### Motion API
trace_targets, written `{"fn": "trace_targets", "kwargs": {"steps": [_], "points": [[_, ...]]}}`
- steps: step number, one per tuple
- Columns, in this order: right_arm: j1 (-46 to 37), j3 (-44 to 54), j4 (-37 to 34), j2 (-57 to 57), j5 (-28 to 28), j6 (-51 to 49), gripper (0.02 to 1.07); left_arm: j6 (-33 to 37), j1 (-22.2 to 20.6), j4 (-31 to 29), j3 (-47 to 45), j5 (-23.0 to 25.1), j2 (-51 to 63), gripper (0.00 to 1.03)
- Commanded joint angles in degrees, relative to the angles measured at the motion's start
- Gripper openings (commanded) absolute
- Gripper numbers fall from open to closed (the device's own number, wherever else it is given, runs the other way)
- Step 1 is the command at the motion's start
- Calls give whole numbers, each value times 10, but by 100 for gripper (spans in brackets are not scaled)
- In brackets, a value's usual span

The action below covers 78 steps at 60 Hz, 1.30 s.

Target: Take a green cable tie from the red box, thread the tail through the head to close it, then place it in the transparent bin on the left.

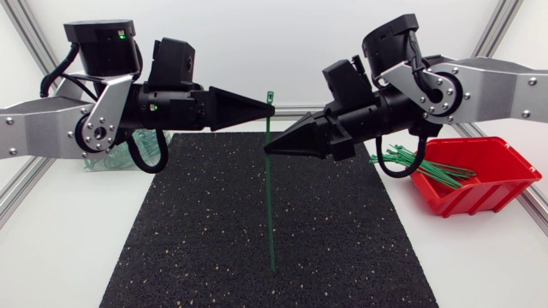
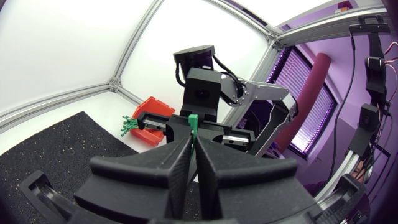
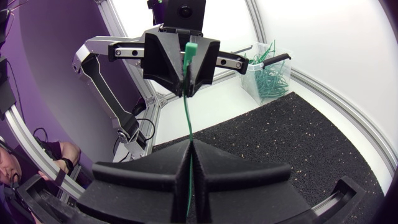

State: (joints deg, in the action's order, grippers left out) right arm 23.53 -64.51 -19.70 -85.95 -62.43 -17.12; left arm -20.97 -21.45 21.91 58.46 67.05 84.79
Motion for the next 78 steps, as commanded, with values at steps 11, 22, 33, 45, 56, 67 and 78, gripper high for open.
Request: {"fn": "trace_targets", "kwargs": {"steps": [11, 22, 33, 45, 56, 67, 78], "points": [[-3, 15, -4, 6, -6, 1, 8, 8, -3, -5, -5, -7, -9, 4], [-3, 22, -1, 17, -4, -1, 8, 8, -3, -17, -3, -17, -9, 4], [-3, 33, 1, 25, 10, -3, 12, 8, -6, -51, 7, -60, -16, 4], [0, 48, -5, 47, 46, -19, 38, 9, 0, -93, 17, -99, -18, 3], [17, 63, -7, 67, 83, -31, 48, 19, 12, -132, 27, -104, -10, 3], [28, 80, -8, 88, 122, -42, 51, 15, 15, -169, 37, -85, -4, 3], [27, 86, -28, 101, 139, -42, 58, 4, 20, -224, 61, -56, 19, 3]]}}
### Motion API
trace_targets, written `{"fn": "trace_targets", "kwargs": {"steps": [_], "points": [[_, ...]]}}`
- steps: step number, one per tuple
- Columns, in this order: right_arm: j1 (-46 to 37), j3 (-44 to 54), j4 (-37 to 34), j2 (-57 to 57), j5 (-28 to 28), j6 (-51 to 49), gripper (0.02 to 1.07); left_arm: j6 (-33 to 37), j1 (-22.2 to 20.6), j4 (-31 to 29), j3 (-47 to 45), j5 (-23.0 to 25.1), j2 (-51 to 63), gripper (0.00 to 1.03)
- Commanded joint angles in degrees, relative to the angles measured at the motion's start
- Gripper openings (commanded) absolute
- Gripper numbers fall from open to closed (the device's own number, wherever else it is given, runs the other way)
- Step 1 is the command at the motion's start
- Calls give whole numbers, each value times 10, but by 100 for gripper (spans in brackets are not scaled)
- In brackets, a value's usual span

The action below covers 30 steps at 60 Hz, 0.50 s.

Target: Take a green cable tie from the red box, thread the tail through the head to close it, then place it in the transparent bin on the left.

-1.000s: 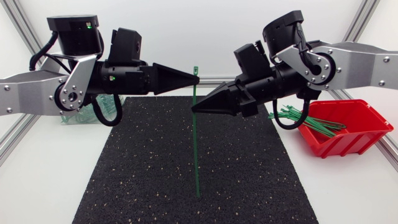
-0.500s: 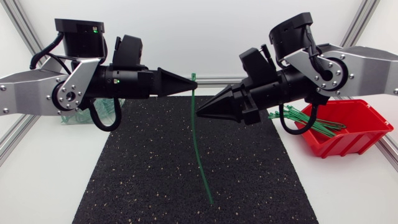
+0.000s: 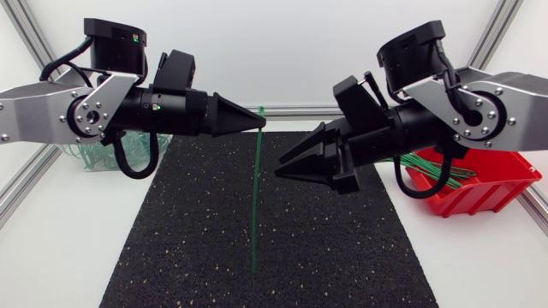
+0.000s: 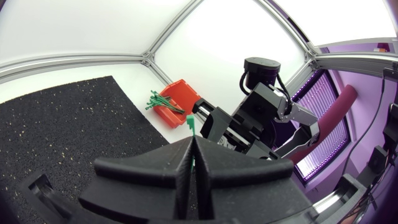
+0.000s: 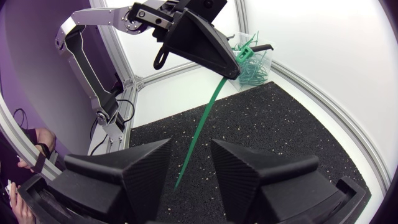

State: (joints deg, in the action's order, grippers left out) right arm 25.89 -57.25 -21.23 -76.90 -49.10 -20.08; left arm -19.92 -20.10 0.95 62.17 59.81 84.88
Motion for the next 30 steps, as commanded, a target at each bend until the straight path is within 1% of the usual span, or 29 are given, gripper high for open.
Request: {"fn": "trace_targets", "kwargs": {"steps": [1, 4, 8, 12, 17, 18, 23, 25, 27, 30], "points": [[3, 14, -14, 11, 8, -13, 59, -5, 7, -16, 24, 16, 18, 3], [1, 19, -15, 12, 23, -14, 64, 1, 7, -17, 25, 16, 18, 3], [-1, 28, -15, 17, 30, -21, 64, 2, 9, -24, 30, 16, 15, 3], [-2, 38, -13, 23, 46, -29, 68, 1, 15, -31, 35, 17, 13, 3], [-1, 55, -4, 38, 67, -41, 69, -1, 19, -60, 48, 25, 20, 3], [0, 58, -3, 40, 73, -43, 71, -2, 20, -65, 50, 29, 22, 3], [13, 76, 8, 59, 129, -63, 87, -12, 23, -103, 60, 54, 33, 3], [17, 80, 8, 62, 143, -74, 90, -17, 23, -110, 62, 61, 36, 3], [29, 86, 6, 67, 174, -93, 95, -38, 25, -126, 64, 76, 42, 3], [42, 90, 4, 73, 200, -112, 99, -53, 30, -133, 62, 79, 43, 3]]}}
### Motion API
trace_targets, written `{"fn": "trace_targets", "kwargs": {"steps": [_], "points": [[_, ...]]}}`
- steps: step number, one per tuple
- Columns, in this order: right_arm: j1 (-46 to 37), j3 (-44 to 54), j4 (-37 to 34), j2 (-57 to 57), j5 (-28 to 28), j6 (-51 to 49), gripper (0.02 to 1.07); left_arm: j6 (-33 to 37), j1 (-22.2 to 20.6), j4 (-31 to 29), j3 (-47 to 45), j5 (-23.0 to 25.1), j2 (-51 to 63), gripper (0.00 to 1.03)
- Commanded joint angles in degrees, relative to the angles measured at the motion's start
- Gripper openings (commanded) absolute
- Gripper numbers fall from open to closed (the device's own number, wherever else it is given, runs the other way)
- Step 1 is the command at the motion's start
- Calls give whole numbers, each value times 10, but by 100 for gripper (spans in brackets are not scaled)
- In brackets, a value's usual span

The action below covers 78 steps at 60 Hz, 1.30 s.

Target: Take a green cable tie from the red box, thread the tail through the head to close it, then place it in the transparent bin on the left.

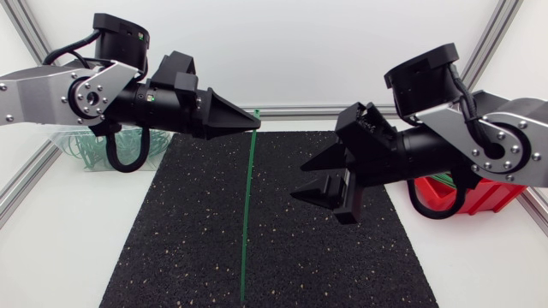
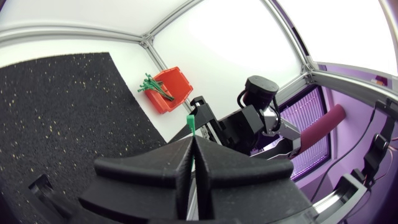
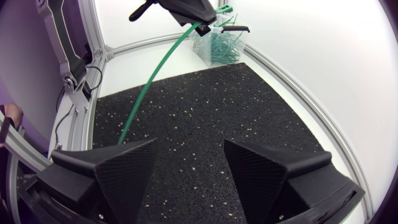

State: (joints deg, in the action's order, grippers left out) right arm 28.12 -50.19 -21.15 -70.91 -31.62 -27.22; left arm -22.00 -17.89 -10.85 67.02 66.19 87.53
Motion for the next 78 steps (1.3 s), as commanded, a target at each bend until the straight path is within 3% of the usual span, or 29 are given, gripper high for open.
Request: {"fn": "trace_targets", "kwargs": {"steps": [1, 23, 31, 38, 47, 62, 78], "points": [[25, 22, 4, 15, 34, -49, 100, -37, 8, -16, 14, 16, 16, 3], [138, 105, 89, 95, 224, -216, 102, -147, 23, -57, 22, 60, 26, 3], [151, 118, 124, 98, 259, -259, 102, -161, 43, -59, 36, 63, 41, 3], [158, 117, 155, 94, 293, -305, 102, -174, 54, -96, 45, 74, 46, 3], [168, 108, 192, 73, 317, -368, 102, -171, 58, -126, 56, 83, 56, 4], [222, 156, 350, 42, 374, -507, 102, -160, 75, -131, 54, 89, 63, 4], [250, 229, 523, -4, 358, -660, 102, -133, 91, -145, 56, 94, 84, 4]]}}
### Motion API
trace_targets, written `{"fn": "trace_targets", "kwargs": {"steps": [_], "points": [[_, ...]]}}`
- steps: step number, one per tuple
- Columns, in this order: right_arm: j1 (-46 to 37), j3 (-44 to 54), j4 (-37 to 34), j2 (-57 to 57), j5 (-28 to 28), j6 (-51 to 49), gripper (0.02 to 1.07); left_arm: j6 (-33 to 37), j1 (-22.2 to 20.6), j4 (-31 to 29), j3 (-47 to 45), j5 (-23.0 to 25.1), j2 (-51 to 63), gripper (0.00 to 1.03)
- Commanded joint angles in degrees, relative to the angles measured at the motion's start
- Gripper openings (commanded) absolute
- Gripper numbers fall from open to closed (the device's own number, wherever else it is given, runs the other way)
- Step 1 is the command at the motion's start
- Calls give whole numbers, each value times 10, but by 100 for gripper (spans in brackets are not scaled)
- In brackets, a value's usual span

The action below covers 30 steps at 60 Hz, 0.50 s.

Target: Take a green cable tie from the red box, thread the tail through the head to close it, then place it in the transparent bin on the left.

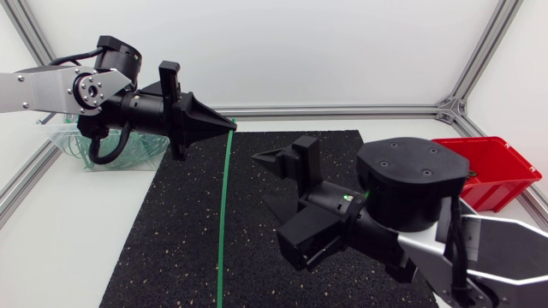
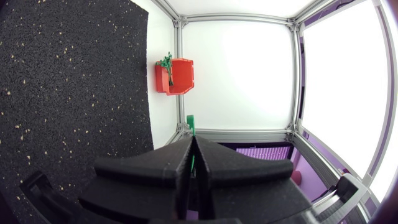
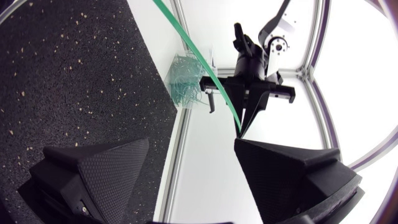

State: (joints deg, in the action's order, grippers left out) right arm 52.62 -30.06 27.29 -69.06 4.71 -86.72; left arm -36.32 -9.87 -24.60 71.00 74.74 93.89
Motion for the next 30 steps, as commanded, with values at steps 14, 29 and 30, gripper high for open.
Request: {"fn": "trace_targets", "kwargs": {"steps": [14, 29, 30], "points": [[4, 55, 131, -60, -64, -154, 102, 28, 33, -15, 23, 14, 43, 4], [1, 84, 196, -96, -106, -209, 97, 105, 25, -62, 20, 1, 55, 4], [0, 84, 196, -97, -108, -209, 97, 109, 26, -62, 20, -2, 54, 4]]}}
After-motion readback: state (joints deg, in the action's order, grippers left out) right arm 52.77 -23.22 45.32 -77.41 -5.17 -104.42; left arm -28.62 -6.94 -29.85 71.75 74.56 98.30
